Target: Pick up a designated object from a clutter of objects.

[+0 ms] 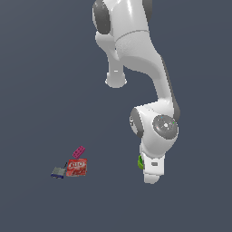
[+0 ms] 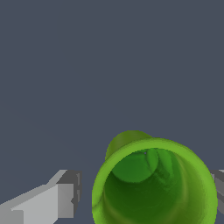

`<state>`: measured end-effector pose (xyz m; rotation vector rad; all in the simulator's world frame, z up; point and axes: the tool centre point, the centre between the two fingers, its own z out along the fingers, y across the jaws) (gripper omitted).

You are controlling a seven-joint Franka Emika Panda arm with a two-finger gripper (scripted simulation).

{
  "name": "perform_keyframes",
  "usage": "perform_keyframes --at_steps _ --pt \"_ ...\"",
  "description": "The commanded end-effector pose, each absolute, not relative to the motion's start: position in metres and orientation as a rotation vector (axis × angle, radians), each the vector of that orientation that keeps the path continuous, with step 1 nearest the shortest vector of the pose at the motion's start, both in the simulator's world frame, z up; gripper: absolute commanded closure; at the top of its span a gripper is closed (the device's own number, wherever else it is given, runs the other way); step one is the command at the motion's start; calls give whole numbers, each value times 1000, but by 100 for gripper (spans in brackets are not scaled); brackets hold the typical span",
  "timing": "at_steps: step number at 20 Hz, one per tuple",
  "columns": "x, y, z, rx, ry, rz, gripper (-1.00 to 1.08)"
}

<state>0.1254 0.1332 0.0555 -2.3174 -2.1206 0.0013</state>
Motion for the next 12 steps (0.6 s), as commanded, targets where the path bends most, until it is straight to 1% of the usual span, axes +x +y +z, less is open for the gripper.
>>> perform_keyframes --at_steps 1,6,7,12 --pt "125 133 46 -2317 -2122 0 -92" --pt "127 133 43 -2317 -2122 0 -92" --pt "127 133 43 -2317 -2122 0 108" --pt "127 133 43 -2317 -2122 0 108"
